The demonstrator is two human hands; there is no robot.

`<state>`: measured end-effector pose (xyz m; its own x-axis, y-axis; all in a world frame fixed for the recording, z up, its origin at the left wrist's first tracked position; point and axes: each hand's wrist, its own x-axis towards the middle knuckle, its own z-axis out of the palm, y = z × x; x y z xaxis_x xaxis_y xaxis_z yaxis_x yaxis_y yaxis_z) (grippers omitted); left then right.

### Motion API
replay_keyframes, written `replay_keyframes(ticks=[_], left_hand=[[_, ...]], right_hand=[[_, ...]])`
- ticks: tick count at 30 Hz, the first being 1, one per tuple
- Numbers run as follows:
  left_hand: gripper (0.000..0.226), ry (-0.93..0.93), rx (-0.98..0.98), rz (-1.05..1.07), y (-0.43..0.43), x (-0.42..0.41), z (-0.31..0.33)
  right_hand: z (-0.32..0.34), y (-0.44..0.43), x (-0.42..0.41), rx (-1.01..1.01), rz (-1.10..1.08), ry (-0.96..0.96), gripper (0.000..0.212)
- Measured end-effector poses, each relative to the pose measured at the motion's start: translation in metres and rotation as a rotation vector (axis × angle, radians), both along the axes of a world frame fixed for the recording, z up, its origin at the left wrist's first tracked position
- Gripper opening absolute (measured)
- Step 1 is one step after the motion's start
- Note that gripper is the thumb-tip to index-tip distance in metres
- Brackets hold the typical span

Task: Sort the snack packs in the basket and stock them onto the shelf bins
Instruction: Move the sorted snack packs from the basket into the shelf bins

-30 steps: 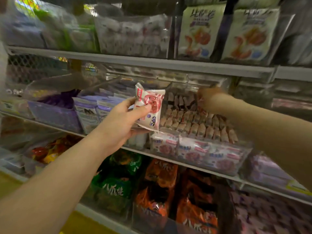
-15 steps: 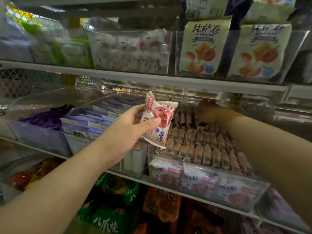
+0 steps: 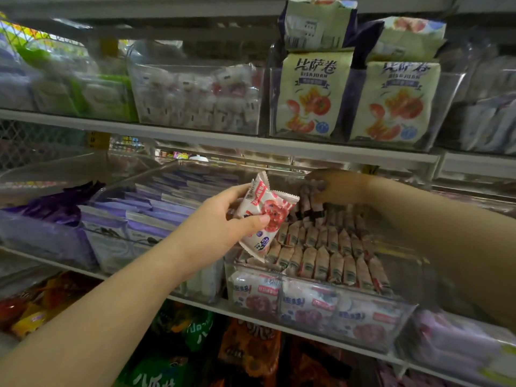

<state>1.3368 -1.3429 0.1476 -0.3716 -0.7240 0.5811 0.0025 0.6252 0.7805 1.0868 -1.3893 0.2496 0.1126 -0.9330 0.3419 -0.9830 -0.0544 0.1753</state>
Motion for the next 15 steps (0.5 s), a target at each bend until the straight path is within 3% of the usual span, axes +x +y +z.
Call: replay_keyframes(ticks=[2,4,5,7,9,15], left_hand=[[0.044,-0.081,-0.041,0.011,0.000,-0.005,0.004],[0.052,-0.157,-0.063,0.016,-0.001,-0.012,0.007],[0.059,-0.178,-0.060,0.019,-0.002,-0.016,0.008],[0.071,-0.203,-0.057,0.020,-0.002,-0.026,0.010],[0.068,-0.209,-0.068,0.027,-0.003,-0.035,0.010],[0.040,-0.172,-0.186,0.152,-0.004,-0.050,-0.004]], right_hand=[[0.001,0.026,0.005,0.002,0.167,-0.238,0.040],[-0.003,0.058,0.011,0.220,0.411,-0.694,0.033],[-0.005,0.072,0.011,0.343,0.509,-0.834,0.037],[-0.011,0.093,0.014,0.489,0.588,-0.781,0.057],[-0.019,0.099,0.016,0.460,0.579,-0.596,0.072],[-0.017,0.091,0.007,0.356,0.468,-0.466,0.054]])
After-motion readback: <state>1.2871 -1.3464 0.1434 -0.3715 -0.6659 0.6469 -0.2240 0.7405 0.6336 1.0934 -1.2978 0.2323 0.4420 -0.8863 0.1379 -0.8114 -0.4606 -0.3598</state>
